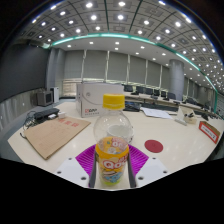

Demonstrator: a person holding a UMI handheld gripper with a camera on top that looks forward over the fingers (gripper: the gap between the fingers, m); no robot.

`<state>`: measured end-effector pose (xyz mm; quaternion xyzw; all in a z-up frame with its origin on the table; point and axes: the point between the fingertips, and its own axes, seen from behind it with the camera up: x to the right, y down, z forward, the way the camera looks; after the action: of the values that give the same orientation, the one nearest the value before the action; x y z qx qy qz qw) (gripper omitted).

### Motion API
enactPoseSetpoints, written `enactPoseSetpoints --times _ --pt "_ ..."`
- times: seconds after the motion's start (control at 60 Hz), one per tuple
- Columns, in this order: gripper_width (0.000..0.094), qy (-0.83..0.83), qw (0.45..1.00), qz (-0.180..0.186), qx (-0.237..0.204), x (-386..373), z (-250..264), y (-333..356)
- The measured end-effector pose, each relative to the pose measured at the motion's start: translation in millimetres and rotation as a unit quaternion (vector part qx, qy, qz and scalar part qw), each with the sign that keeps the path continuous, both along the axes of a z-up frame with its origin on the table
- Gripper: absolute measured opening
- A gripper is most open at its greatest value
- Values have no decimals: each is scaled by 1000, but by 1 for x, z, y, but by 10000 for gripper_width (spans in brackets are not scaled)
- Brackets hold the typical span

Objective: Pour water

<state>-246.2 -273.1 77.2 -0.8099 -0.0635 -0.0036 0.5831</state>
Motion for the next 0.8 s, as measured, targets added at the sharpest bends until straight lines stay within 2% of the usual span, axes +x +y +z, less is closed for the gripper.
enactPoseSetpoints --times 0.067,0.217,0.317,0.383,0.483,0.633,0.8 --pt "421 -3 1000 8 3 -2 6 -7" --pt "418 44 998 38 5 -41 34 -7" --pt "418 157 986 48 5 -84 68 8" --pt "415 276 960 51 -2 -98 94 14" --pt "415 464 885 42 -24 -111 124 43" --pt "413 696 716 20 -53 -107 146 73" --pt "414 821 566 -4 -78 -106 132 95"
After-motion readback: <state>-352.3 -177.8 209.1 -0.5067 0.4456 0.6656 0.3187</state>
